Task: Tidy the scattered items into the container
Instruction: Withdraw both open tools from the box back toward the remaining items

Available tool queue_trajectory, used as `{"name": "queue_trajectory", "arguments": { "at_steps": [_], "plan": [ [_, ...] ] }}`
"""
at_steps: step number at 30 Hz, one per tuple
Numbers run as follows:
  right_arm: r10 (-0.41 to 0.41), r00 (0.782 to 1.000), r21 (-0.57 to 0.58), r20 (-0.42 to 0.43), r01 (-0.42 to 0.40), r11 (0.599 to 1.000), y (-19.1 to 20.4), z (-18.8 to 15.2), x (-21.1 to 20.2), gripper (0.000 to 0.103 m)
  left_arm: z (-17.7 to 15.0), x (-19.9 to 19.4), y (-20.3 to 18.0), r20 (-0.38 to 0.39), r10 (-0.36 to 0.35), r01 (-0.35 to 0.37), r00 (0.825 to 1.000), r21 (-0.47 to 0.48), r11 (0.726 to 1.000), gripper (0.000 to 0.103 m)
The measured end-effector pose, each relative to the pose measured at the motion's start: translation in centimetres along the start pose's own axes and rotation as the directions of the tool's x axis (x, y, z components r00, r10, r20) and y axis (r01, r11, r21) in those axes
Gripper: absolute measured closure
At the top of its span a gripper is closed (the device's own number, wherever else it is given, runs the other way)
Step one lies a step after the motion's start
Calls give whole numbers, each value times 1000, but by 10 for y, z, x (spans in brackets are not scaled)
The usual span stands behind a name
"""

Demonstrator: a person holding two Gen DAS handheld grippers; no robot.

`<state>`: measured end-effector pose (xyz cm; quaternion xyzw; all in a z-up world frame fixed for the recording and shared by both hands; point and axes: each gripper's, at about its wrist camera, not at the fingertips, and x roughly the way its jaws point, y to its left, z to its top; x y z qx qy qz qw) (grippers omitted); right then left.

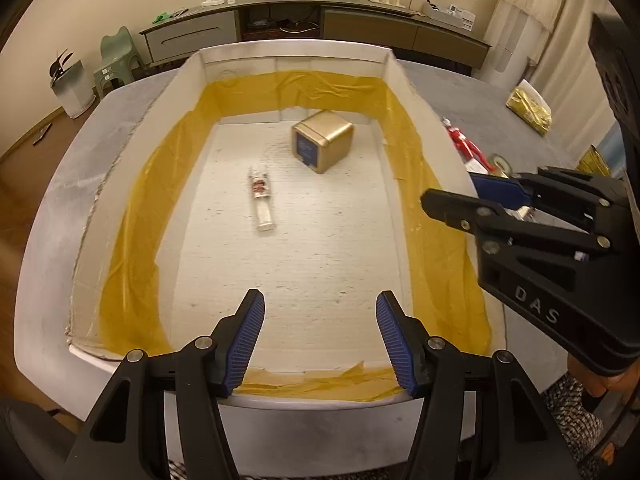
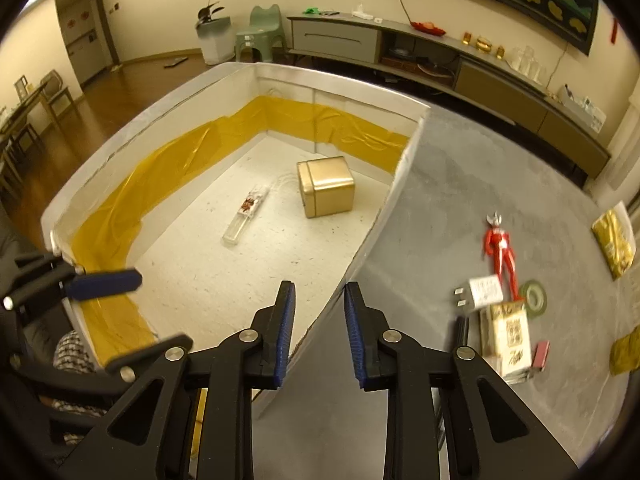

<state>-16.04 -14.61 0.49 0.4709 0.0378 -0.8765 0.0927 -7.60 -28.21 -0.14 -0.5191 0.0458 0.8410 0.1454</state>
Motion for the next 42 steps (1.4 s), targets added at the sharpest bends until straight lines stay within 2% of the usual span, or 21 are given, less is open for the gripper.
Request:
{"name": "queue_trajectory", "arguments": {
  "at_steps": [4, 7, 13, 21, 33, 42],
  "plan": [
    [41, 999, 31, 5, -41, 999, -5, -15, -10, 75, -4, 1, -7, -20, -33, 33, 999, -5, 999, 44],
    [97, 995, 63, 39, -100, 993, -10, -26, -21, 74, -3, 1, -9, -9, -17, 17, 1000, -23, 1000, 44],
    [127, 984, 97, 125, -139, 986, -23, -42, -53, 73, 4, -19, -14, 71, 21, -20, 997, -25, 1000, 43],
    [174, 971, 133, 166, -197, 971, -42, -65, -76, 72, -6, -48, -50, 168, 56, -61, 984, 27, 998, 43],
    [197, 959, 197, 203, -237, 951, -72, -100, -97, 72, -19, -56, -106, 184, 29, -49, 982, 107, 993, 43],
    [161, 964, 297, 210, -220, 929, -114, -129, -104, 72, -20, -47, -141, 167, -34, 11, 985, 139, 990, 43]
  ]
}}
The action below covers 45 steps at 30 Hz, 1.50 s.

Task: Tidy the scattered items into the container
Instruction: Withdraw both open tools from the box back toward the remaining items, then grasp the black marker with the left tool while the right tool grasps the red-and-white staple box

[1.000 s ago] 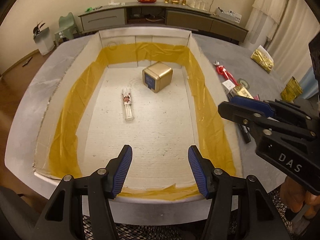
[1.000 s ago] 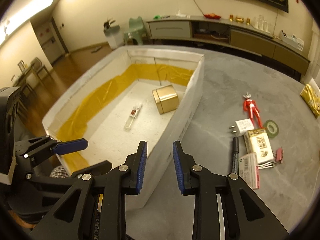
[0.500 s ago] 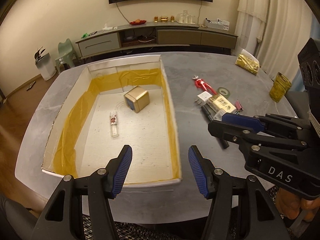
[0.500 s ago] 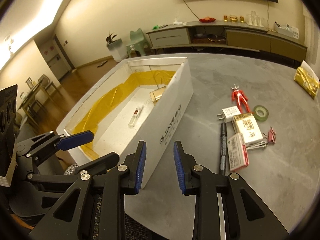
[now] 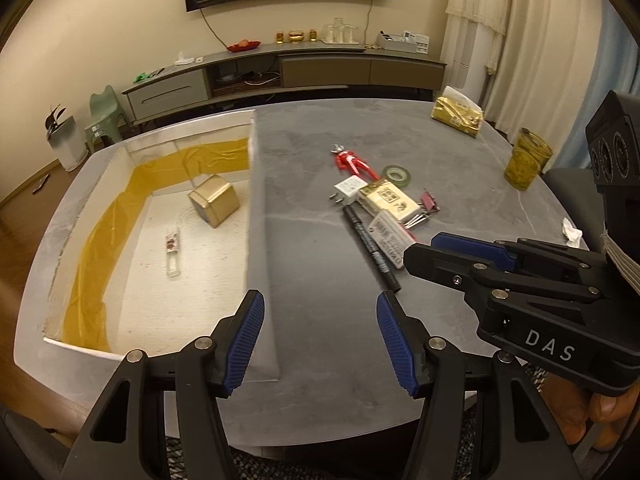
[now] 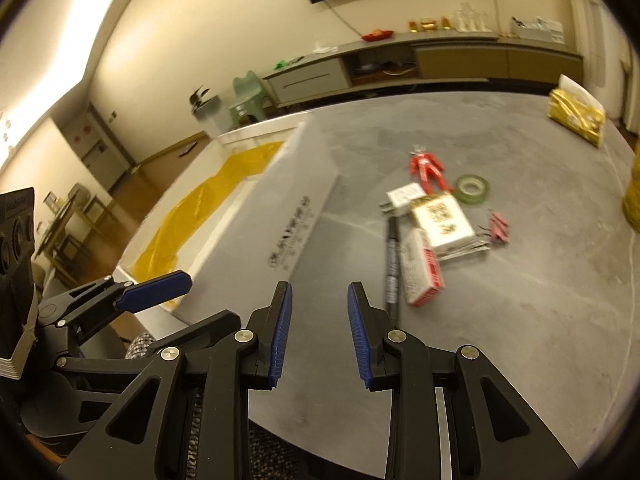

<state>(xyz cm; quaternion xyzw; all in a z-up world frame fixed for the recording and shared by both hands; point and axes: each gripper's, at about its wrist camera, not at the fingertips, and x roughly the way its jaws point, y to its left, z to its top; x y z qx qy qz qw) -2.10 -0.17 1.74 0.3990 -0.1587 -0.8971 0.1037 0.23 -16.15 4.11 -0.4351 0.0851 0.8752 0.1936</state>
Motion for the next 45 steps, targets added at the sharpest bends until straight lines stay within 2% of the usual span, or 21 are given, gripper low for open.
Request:
{"name": "queue_trajectory", "arguments": {
  "at_steps": [9, 20, 28, 36, 38, 40, 45],
  "plan": [
    [-50, 999, 95, -1, 50, 994, -44, -8, -7, 71, 9, 26, -33, -15, -68, 68, 998, 10, 998, 43],
    [-94, 995, 124, -41, 99, 987, -81, -5, 22, 70, 17, 89, -43, -80, -55, 53, 995, -30, 998, 43],
    [-58, 994, 123, -93, 69, 990, -101, -1, 57, 70, 25, 132, -41, -138, -63, 56, 988, -54, 997, 43],
    [3, 991, 99, -131, 11, 995, -106, 8, 101, 70, 23, 152, -17, -162, -45, 26, 986, -116, 993, 43],
    [16, 991, 96, -130, -3, 995, -108, 7, 109, 74, 25, 154, -14, -157, -63, 42, 986, -135, 990, 43],
    [26, 991, 92, -128, -15, 996, -109, 6, 110, 85, 27, 158, -15, -159, -75, 54, 984, -131, 990, 43],
    [11, 994, 115, -106, 1, 993, -125, 2, 100, 88, 32, 175, -28, -173, -105, 85, 979, -117, 989, 42]
  ]
}}
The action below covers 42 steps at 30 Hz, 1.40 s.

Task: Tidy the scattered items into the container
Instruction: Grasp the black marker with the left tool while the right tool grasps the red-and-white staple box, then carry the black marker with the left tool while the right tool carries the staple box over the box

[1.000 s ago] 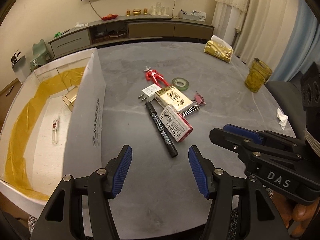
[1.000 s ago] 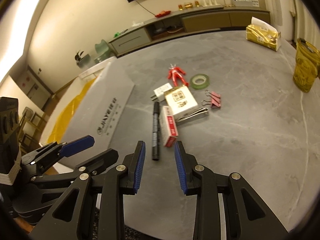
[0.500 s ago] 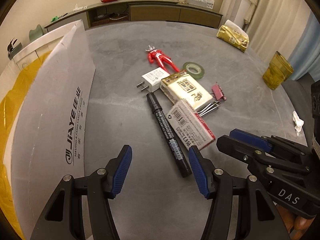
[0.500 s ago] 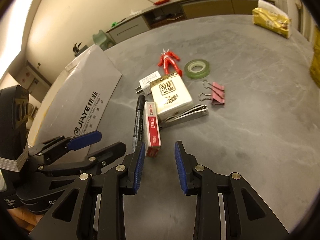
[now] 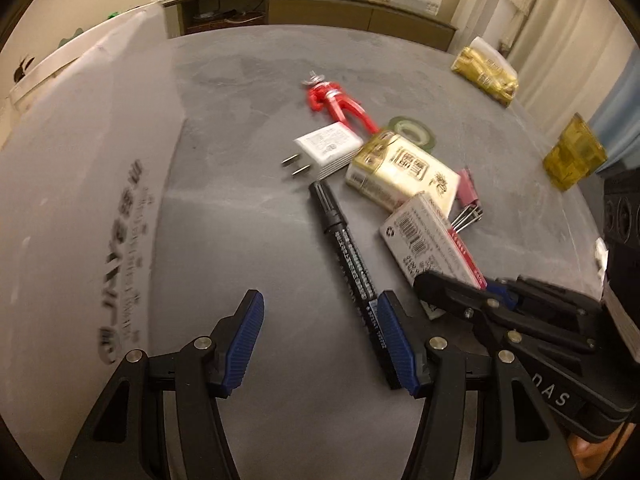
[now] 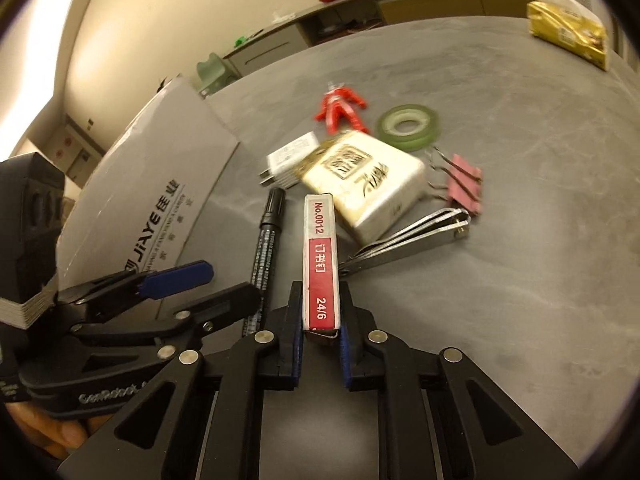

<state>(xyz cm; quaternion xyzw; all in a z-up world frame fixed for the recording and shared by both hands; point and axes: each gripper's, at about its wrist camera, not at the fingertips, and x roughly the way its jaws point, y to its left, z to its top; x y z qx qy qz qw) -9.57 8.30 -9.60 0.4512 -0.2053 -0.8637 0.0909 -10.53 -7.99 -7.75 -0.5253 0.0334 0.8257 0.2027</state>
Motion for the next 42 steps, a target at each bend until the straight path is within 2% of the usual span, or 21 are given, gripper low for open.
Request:
{"name": "queue_trajectory", "arguments": {
  "at_steps": [2, 7, 8, 9, 10, 11, 20, 30, 42],
  "plan": [
    [14, 1000, 13, 5, -14, 1000, -6, -1, -4, 88, 4, 8, -6, -9, 17, -16, 1000, 11, 1000, 42],
    [42, 999, -4, 19, -42, 999, -8, -5, -4, 85, 10, 17, -23, 25, 88, -90, 996, 91, 992, 44],
    [53, 998, 0, 23, -53, 999, -9, -6, -4, 85, 11, 17, -26, 45, 95, -99, 994, 110, 989, 63],
    [62, 998, 6, 26, -62, 998, -10, -6, -4, 85, 11, 16, -27, 63, 90, -98, 994, 124, 987, 77],
    [69, 997, 11, 27, -69, 998, -12, -5, -4, 84, 12, 17, -30, 71, 99, -108, 993, 144, 984, 85],
    [74, 997, 14, 30, -75, 997, -13, -5, -5, 84, 12, 17, -30, 76, 106, -117, 992, 159, 980, 89],
    [94, 995, 4, 44, -95, 996, -13, -5, -8, 88, 4, 7, -22, 64, 87, -94, 994, 101, 990, 89],
    [97, 993, -31, 72, -95, 995, 7, -9, -26, 88, -5, -30, -27, 105, 90, -102, 990, 115, 988, 89],
    [73, 994, 13, 84, -74, 997, 14, -21, -44, 88, -17, -71, -22, 156, 61, -77, 986, 102, 992, 89]
  ]
}}
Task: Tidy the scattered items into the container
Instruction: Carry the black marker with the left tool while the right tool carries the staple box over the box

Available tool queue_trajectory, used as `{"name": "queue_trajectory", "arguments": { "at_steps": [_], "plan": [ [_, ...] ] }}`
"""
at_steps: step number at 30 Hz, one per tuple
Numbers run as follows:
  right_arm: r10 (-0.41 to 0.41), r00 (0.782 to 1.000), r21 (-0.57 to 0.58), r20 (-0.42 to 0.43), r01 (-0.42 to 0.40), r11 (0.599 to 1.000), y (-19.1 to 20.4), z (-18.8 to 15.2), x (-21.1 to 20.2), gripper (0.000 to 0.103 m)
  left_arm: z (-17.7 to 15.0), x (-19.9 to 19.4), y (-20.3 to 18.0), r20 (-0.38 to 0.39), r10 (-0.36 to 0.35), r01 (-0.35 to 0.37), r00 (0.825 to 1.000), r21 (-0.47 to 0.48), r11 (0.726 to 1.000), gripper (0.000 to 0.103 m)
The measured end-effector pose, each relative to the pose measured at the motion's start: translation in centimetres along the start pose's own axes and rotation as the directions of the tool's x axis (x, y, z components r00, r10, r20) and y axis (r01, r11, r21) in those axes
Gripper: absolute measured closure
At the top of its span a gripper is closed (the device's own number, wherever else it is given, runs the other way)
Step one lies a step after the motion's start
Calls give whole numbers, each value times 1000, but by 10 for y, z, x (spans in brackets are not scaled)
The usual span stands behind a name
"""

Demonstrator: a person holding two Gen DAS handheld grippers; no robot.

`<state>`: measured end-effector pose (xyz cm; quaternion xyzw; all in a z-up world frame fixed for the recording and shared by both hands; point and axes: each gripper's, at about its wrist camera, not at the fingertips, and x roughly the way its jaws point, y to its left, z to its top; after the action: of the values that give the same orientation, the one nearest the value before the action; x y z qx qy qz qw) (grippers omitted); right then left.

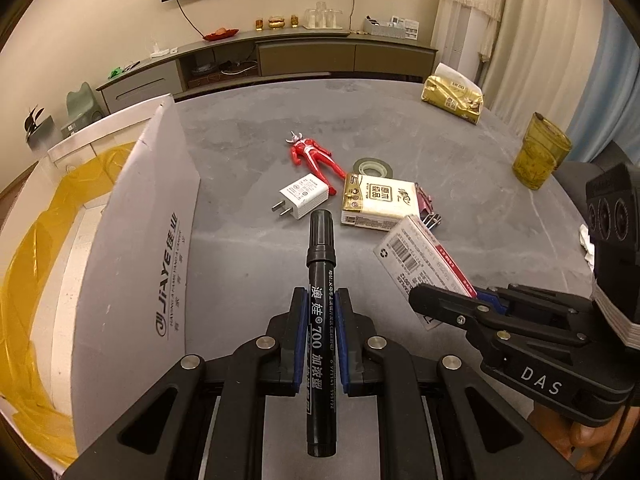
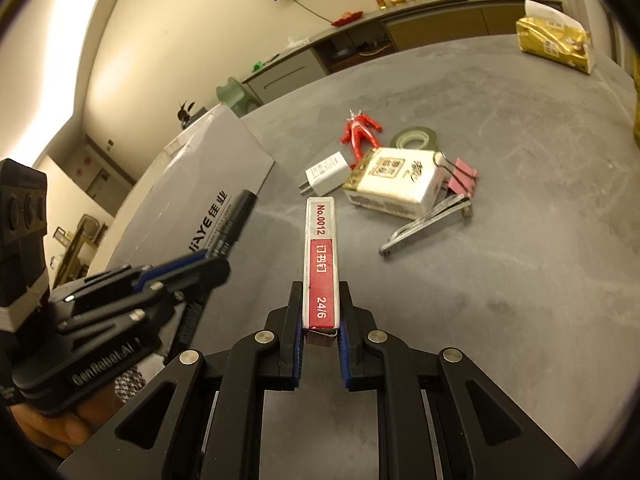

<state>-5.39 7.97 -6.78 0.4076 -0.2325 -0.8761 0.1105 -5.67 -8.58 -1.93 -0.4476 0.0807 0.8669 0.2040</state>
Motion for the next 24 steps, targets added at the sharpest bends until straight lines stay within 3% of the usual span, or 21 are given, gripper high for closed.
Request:
{"name": "queue_trajectory", "arguments": {
  "at_steps": [7, 24],
  "plan": [
    [-17, 1000, 17, -7, 17, 1000, 8, -13, -13, 88, -5, -18, 2, 34, -38, 39, 999, -20, 999, 89],
    [-52, 999, -80, 11, 53, 995, 65, -19, -36, 88, -15, -67, 31, 128, -116, 128, 985, -86, 988, 89]
  ]
}}
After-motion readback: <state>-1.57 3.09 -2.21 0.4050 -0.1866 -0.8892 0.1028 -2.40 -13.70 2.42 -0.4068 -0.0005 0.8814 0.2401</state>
